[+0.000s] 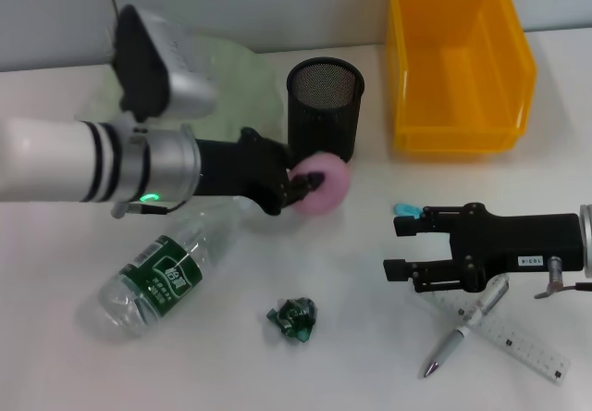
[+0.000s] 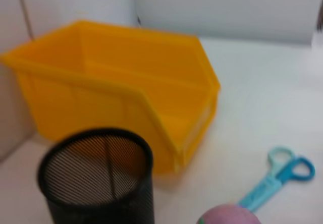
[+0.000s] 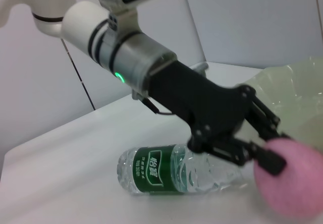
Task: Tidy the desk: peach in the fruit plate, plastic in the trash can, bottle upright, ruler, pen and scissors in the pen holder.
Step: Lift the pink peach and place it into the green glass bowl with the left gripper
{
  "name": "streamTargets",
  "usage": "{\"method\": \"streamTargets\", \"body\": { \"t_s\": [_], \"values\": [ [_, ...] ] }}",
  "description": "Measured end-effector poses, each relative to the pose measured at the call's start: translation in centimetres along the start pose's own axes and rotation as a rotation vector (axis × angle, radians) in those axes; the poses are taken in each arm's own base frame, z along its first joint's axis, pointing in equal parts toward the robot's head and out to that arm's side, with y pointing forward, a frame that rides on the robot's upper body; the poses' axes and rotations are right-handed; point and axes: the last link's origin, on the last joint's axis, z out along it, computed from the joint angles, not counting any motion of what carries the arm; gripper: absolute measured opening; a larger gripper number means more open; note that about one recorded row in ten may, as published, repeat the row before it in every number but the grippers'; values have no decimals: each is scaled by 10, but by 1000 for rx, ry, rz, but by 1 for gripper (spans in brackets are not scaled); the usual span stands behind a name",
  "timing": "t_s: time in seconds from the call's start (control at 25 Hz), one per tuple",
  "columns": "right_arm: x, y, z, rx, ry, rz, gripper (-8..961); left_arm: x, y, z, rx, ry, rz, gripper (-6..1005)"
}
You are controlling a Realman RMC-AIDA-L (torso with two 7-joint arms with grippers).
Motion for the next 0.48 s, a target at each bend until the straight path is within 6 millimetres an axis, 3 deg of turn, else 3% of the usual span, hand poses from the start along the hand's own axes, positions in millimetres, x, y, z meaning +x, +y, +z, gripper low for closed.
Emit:
{"method": "streamTargets", "body": {
  "t_s": [0.2, 0.24, 0.48],
  "values": [
    [0, 0, 0, 0, 1, 0, 747, 3, -6, -32, 22, 157, -107, 234],
    [0, 0, 0, 0, 1, 0, 747, 3, -12, -49, 50, 250, -176, 223],
    [0, 1, 0, -4, 0, -1, 747, -7, -32, -82, 176, 459, -307, 169]
  ]
}}
